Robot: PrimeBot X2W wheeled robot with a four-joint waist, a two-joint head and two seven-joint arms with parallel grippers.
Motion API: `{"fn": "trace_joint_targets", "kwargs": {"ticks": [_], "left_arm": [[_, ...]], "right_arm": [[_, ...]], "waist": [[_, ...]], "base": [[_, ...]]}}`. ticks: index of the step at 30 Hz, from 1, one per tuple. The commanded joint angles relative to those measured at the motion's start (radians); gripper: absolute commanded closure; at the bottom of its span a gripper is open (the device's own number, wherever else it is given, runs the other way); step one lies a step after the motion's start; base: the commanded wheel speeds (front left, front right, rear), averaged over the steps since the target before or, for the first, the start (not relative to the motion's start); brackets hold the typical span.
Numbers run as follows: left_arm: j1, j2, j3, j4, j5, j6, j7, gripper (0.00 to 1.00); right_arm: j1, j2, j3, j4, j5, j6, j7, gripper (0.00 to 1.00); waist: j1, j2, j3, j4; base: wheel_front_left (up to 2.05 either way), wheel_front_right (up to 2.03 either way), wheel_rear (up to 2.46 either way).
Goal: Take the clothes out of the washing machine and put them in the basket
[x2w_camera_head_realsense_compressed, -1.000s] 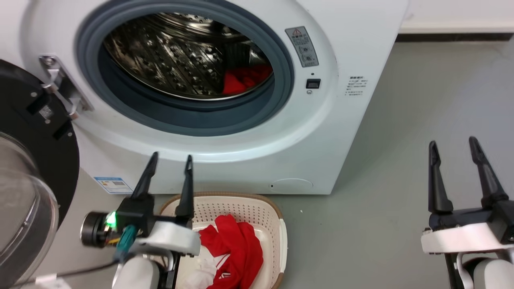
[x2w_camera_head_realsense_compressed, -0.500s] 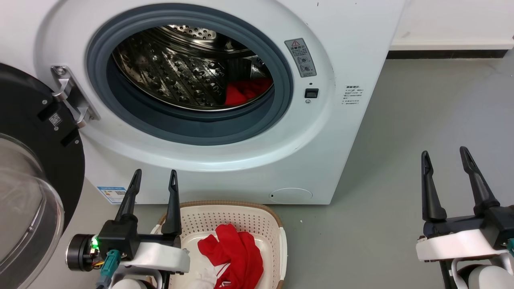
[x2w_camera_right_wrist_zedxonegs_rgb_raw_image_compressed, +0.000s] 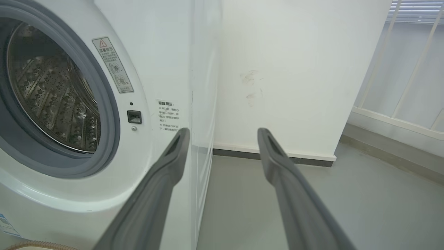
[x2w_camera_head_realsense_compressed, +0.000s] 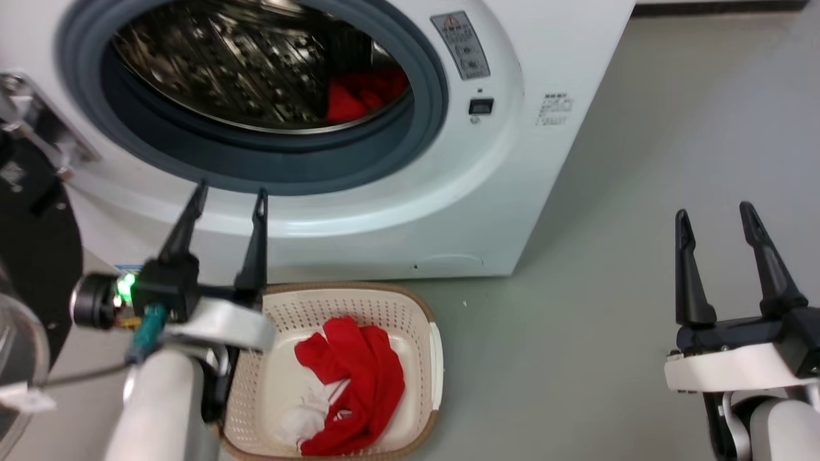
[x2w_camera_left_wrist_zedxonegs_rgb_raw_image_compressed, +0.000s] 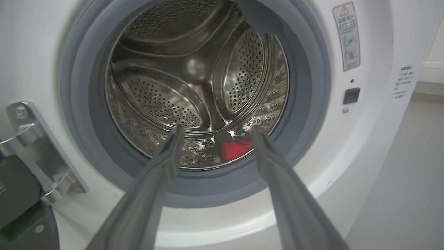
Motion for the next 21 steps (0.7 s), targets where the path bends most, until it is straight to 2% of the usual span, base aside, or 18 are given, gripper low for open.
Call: {"fn": "trace_joint_targets", "kwargs": {"ticks": [1,7,16,21], "left_arm": [[-0.051,0.022,-0.008,0.036,0.005,-0.010,-0.002,0.00],[-0.314,0.128,-0.058,0.231,-0.054,-0.039,0.048,0.00],[-0.697,0.294,-0.231,0.412,-0.224,-0.040,0.318,0.00],[-0.891,0.353,-0.295,0.515,-0.336,-0.039,0.449,0.00]], "right_arm": [[-0.020,0.001,0.000,-0.005,0.008,-0.001,-0.002,0.00],[-0.070,0.001,0.009,-0.017,0.022,-0.001,-0.002,0.00],[-0.128,0.001,0.042,-0.037,0.069,-0.001,-0.002,0.00],[-0.157,0.002,0.066,-0.047,0.099,-0.001,-0.002,0.00]], "waist": [[-0.0001,0.0000,0.067,-0.031],[-0.0001,0.0000,0.189,-0.088],[-0.0001,0.0000,0.352,-0.181],[-0.0001,0.0000,0.429,-0.228]], "base": [[0.00,0.00,0.00],[0.00,0.00,0.00],[0.00,0.00,0.00],[0.00,0.00,0.00]]}}
